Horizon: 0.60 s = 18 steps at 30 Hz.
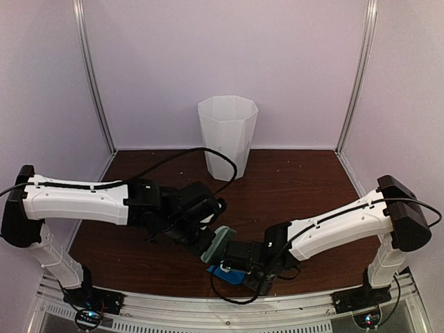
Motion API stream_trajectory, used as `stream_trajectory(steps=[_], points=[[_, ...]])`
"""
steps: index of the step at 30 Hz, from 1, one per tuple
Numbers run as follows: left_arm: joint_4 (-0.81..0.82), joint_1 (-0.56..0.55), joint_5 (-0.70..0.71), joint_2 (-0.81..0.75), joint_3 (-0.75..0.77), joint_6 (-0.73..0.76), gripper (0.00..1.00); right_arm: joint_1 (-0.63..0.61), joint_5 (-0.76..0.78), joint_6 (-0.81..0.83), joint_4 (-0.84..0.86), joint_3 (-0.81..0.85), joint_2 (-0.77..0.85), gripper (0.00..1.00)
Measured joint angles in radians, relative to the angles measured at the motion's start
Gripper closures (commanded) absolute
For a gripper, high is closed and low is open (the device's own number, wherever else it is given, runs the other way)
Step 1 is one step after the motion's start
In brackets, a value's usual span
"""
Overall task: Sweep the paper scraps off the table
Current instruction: Sweep the paper scraps into the dustpan.
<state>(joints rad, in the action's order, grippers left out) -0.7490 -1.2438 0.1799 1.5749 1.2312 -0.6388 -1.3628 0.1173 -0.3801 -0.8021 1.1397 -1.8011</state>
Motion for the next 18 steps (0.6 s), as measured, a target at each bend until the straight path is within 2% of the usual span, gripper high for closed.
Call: stream_trajectory(steps=[18], points=[[0.068,-0.008,-0.063,-0.066,-0.014,-0.010,1.00,0.000,0.023,-0.030,0.167,-0.110,0.057,1.00]])
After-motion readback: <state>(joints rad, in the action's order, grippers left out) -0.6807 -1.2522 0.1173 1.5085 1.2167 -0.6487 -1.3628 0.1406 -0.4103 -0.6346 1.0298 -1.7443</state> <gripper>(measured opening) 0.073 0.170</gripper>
